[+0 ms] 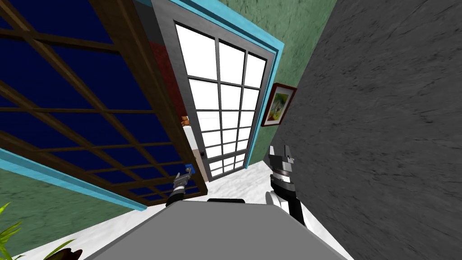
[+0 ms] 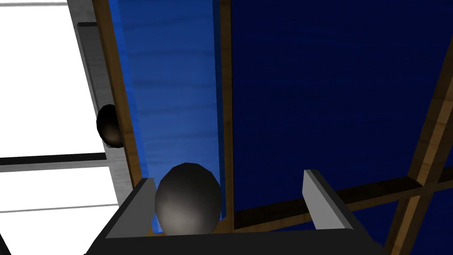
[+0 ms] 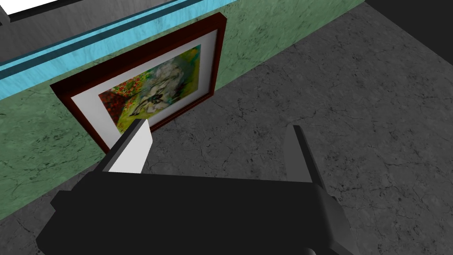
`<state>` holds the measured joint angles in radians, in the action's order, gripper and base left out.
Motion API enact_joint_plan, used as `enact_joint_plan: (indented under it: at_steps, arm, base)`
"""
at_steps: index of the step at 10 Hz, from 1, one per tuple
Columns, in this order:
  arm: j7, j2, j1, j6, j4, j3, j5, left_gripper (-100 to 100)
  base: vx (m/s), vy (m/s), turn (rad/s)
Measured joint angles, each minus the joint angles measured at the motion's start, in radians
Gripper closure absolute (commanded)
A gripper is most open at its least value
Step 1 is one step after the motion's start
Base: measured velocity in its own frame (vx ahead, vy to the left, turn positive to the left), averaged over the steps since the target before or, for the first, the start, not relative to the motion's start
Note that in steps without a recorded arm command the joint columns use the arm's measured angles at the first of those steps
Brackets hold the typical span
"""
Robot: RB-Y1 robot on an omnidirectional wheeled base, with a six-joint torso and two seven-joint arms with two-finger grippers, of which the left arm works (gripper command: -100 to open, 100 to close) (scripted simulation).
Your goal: Pull the door open
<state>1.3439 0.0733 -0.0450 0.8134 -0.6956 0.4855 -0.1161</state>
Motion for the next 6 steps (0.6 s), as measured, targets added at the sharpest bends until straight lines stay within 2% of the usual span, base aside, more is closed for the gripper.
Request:
enact_joint_plan:
  at_steps: [1,2,3,5,6]
  arm:
    - [-0.005,0.006,0.005,0.01,0.022,0.001,0.004,100]
    - [-0.013,-0.003,-0.02,-0.013,-0.021,-0.005,0.001,100]
    - [-0.032,0.0,-0.029,-0.019,-0.027,-0.01,0.007,100]
    - [-0.058,0.017,-0.02,-0.001,0.013,-0.009,0.02,100]
    - [-0.061,0.03,0.004,0.023,0.07,-0.002,0.027,100]
  base:
    - [-0.045,-0.012,-0.008]
    - [-0.091,-0.012,0.029]
    - [-0.105,-0.017,0.028]
    - [-0.1,-0.033,0.036]
    - [-0.043,0.0,0.023]
